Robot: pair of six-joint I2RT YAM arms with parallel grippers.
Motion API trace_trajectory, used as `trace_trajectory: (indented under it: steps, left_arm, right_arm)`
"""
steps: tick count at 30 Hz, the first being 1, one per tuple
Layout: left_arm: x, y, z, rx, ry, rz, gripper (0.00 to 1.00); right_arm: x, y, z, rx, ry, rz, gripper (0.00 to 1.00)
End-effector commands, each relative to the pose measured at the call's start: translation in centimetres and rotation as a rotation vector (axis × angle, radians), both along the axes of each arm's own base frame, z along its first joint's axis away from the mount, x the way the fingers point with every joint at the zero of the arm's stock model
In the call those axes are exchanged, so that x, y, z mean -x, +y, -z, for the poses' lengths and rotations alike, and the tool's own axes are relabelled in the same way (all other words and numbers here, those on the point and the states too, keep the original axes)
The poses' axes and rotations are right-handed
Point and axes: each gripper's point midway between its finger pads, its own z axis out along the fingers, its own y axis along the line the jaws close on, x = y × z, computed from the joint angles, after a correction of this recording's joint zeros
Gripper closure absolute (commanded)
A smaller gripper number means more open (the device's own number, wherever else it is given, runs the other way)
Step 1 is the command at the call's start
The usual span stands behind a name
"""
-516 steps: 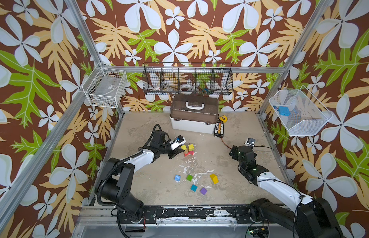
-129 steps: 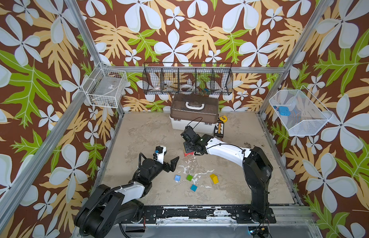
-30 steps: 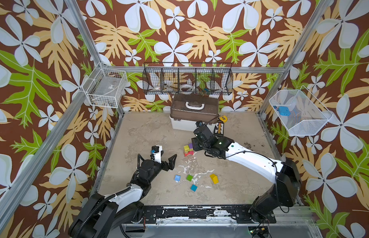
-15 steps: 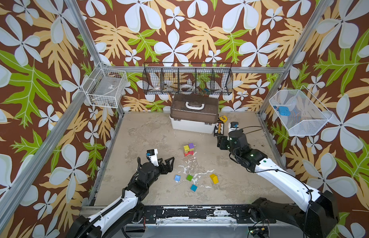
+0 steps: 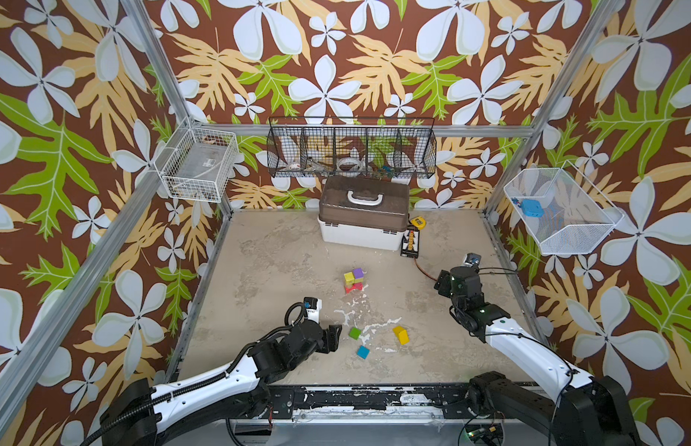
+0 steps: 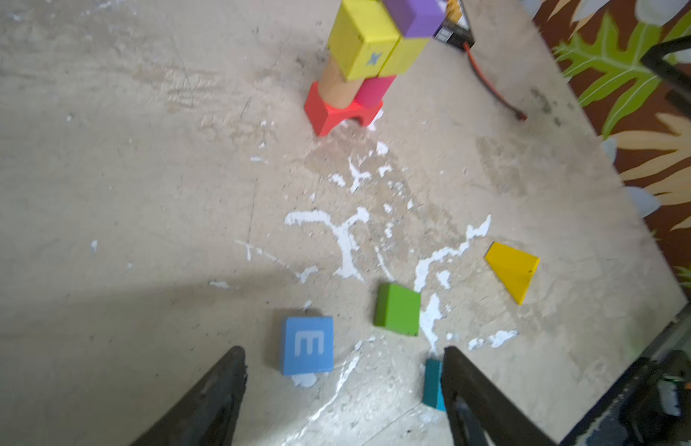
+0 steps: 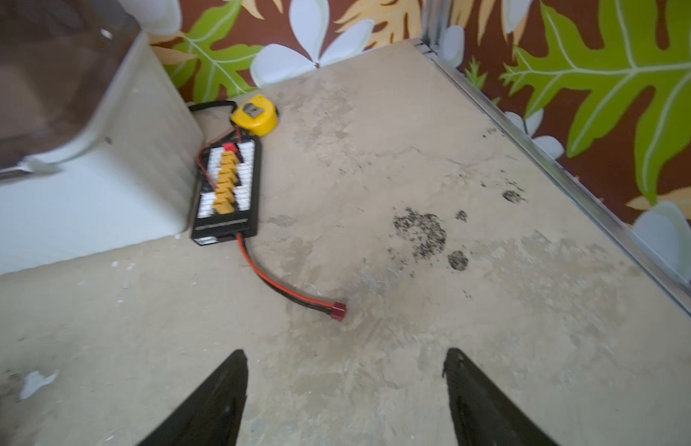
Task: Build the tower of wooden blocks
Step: 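Lower the left gripper over the blue E cube nearest the robot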
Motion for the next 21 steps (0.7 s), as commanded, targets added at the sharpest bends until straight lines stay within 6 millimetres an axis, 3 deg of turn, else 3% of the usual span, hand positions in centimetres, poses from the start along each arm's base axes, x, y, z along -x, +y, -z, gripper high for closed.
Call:
trace_trajectory:
  steps: [1, 9, 21]
  left_arm:
    - [0.4, 1.6, 1.8, -0.083, 0.038, -0.051, 0.26]
    - [-0.1, 0.7, 2.3, -0.141, 0.033, -0.032, 0.34]
    - [-0.2, -1.1, 3.9, -0.253, 0.058, 0.027, 0.35]
  right_arm:
    - [-0.4, -1.2, -1.0, -0.006, -0.072, 0.083, 0.2]
    - [-0.2, -1.3, -0.2, -0.019, -0.067, 0.096, 0.18]
    - [-1.7, -0.4, 0.8, -0.003, 0.0, 0.063, 0.23]
